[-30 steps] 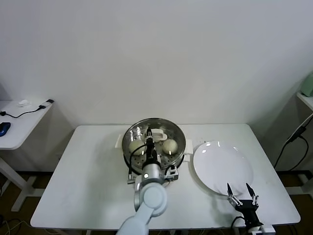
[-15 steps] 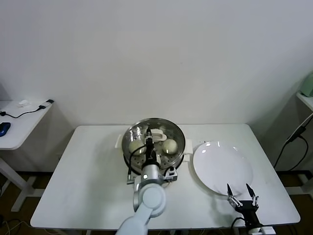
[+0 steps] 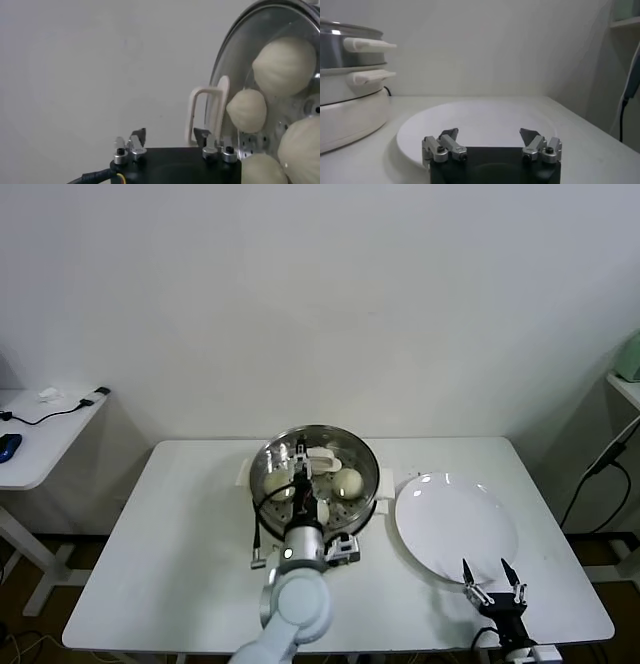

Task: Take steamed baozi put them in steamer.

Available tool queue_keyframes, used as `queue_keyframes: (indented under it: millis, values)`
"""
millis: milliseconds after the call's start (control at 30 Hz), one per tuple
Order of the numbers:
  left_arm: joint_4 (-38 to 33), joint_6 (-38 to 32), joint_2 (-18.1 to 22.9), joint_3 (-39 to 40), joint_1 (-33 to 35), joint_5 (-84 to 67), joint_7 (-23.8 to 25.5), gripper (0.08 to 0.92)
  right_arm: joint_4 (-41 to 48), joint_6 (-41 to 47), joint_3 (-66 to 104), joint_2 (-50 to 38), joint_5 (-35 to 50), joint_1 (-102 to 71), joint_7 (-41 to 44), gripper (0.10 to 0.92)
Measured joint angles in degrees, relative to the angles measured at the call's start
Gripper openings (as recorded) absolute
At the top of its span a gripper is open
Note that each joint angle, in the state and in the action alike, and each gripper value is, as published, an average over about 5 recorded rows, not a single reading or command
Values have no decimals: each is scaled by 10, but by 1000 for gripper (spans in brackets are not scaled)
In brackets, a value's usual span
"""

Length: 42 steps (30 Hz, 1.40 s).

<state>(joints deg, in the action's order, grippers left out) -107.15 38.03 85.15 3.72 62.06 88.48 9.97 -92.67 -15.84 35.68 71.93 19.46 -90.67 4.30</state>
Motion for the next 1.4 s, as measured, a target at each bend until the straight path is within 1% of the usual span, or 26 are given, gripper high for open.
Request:
queue_keyframes:
  millis: [133, 233, 367, 500, 700, 867, 1033, 1200, 1400]
  values:
    - [-30, -12, -19, -6, 20, -41, -17, 766, 1, 2, -3, 1, -3, 0, 0, 823]
    - [-54, -30, -32, -17, 37, -88, -40, 812, -1, 3, -4, 2, -3, 0, 0, 823]
    - [-84, -72, -47, -44, 58, -189, -88, 822, -3, -3, -6, 3, 2, 0, -1, 823]
    - [-109, -139, -60, -92, 78, -331, -132, 823, -4, -15, -5, 3, 10, 2, 2, 823]
    - [-122, -241, -81, -195, 120, -561, -158, 823, -9, -32, -5, 6, 17, 7, 4, 823]
    - [-107, -309, -102, -271, 162, -747, -158, 823, -9, -44, -7, 6, 16, 11, 3, 823]
    - [-68, -374, -114, -312, 197, -880, -149, 823, -4, -50, -8, 8, 12, 14, -1, 823]
    - [-18, -435, -117, -329, 221, -954, -140, 823, 0, -52, -9, 12, 10, 18, -3, 823]
    - [26, -491, -117, -334, 242, -1000, -135, 823, 0, -50, -9, 14, 9, 18, -5, 823]
